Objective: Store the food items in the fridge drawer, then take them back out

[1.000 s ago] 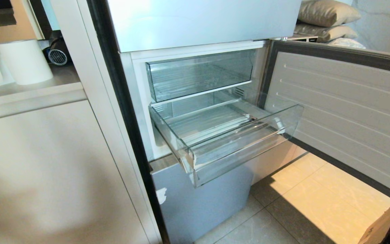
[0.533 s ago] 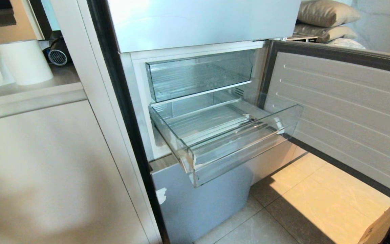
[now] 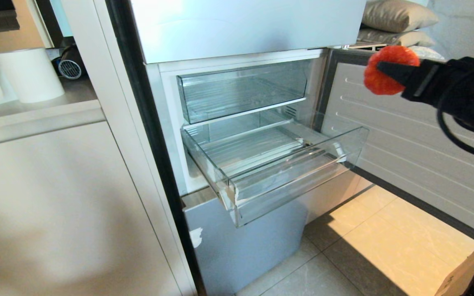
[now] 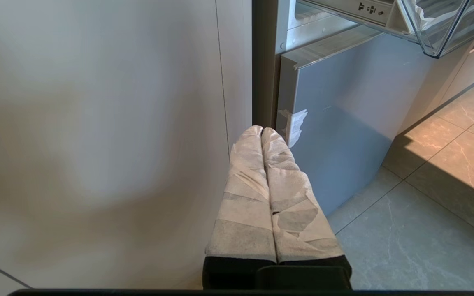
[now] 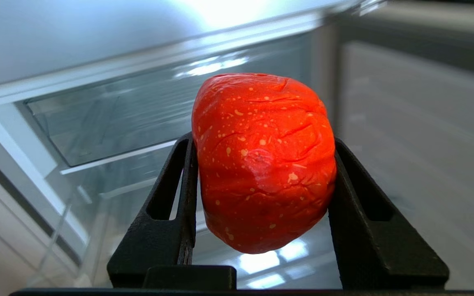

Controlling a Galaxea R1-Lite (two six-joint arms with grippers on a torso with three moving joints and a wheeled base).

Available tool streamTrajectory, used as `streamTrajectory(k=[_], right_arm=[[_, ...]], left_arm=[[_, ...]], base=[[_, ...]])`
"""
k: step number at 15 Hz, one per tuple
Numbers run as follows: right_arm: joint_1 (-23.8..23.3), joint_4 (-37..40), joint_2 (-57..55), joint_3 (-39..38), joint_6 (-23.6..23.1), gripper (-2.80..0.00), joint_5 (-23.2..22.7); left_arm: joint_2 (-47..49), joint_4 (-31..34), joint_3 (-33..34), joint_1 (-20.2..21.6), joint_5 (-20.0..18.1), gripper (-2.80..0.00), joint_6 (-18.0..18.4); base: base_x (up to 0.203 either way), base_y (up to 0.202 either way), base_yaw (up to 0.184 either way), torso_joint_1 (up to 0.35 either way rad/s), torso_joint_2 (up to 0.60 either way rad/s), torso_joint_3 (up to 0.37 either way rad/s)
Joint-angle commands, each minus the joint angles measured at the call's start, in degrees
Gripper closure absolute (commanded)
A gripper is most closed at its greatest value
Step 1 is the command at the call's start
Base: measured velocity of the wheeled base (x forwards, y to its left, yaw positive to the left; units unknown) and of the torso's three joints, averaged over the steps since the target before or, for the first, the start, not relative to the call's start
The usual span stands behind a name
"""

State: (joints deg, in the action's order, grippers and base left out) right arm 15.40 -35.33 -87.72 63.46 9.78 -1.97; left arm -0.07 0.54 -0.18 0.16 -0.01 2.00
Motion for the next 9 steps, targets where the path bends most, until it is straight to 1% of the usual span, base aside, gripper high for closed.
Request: streamTrajectory(k=[1, 3, 4, 7, 9], right_arm=[[2.83, -0.08, -12.96, 6.47, 0.22, 0.0, 0.01], [5.03, -0.02, -20.55, 12.47, 0.25, 0.0, 0.14], [6.25, 0.0, -23.29, 14.02, 0.25, 0.0, 0.19], [8.09, -0.22, -28.14, 15.92, 0.22, 0.0, 1.21], [8.15, -0.64, -30.37, 16.42, -1.55, 0.0, 1.97]], left_arm=[[-0.01, -0.01, 0.01, 0.02, 0.01, 0.0, 0.02], [-0.01, -0.01, 0.01, 0.02, 0.01, 0.0, 0.02], [-0.01, -0.01, 0.01, 0.02, 0.01, 0.0, 0.02], [-0.01, -0.01, 0.01, 0.02, -0.06, 0.0, 0.02], [-0.01, -0.01, 0.01, 0.02, 0.01, 0.0, 0.02]], base=[[0.0, 0.0, 0.0, 0.0, 0.0, 0.0], [0.0, 0.0, 0.0, 0.0, 0.0, 0.0], [0.0, 0.0, 0.0, 0.0, 0.0, 0.0], [0.0, 0.0, 0.0, 0.0, 0.0, 0.0], [0.0, 0.0, 0.0, 0.0, 0.0, 0.0]])
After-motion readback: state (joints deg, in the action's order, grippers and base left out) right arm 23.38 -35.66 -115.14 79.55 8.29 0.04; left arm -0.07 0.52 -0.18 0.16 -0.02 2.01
